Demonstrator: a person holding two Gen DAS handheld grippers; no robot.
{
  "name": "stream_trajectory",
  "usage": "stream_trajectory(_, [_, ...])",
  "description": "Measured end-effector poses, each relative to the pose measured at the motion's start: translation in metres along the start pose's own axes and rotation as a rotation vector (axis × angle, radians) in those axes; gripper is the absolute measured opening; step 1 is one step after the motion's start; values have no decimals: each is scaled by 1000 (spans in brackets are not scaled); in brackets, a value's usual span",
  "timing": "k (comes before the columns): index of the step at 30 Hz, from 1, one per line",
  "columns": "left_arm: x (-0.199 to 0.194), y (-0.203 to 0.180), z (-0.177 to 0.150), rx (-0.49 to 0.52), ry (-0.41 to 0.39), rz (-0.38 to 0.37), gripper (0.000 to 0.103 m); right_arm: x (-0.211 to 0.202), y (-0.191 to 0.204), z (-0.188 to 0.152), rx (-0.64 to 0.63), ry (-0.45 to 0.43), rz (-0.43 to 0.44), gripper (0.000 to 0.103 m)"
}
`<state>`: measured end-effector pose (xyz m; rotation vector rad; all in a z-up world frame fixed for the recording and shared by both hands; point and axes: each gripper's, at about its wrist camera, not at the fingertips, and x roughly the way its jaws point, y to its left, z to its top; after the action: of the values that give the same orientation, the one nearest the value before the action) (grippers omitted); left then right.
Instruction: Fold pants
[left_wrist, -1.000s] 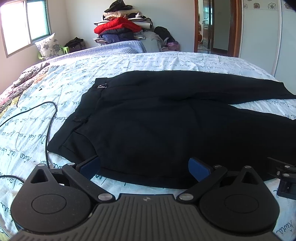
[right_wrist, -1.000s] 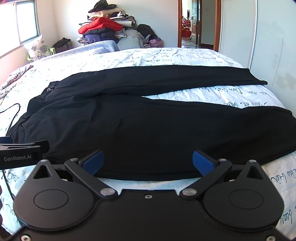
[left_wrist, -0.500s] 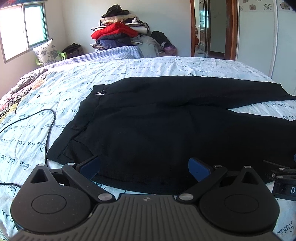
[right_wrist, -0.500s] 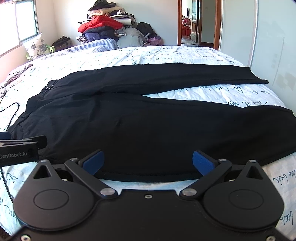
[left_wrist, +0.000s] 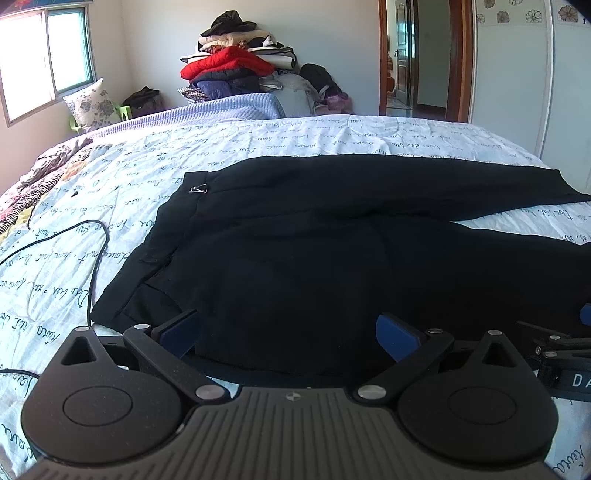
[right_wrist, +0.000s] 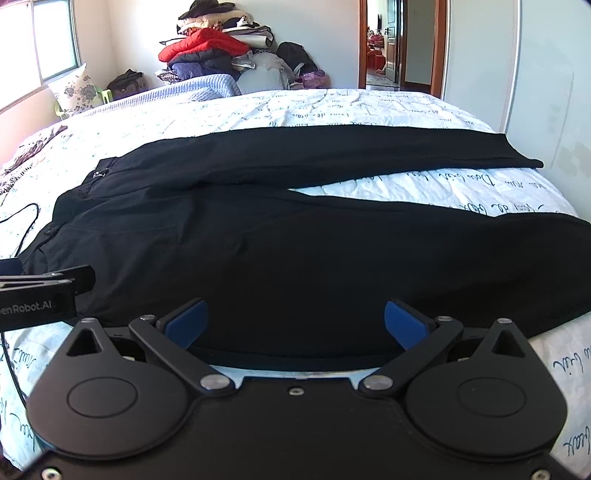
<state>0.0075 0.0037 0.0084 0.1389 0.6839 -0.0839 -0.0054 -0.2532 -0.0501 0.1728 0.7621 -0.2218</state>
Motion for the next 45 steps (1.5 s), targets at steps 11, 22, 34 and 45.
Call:
stream_trajectory(11, [13,11,12,34,0,38,103,5,17,20,-91,-23,80,103])
stream_trajectory(22, [63,85,79,-16,15,164,103,43,69,104,-512,-258,444,103])
stream_trajectory(34, [162,175,159,-18,-23,85,100,230,124,216,-594,-5,640,102])
stream_trajectory(45, [253,189,193,301,12,-303,101,344,173,251,-750,244,737,64])
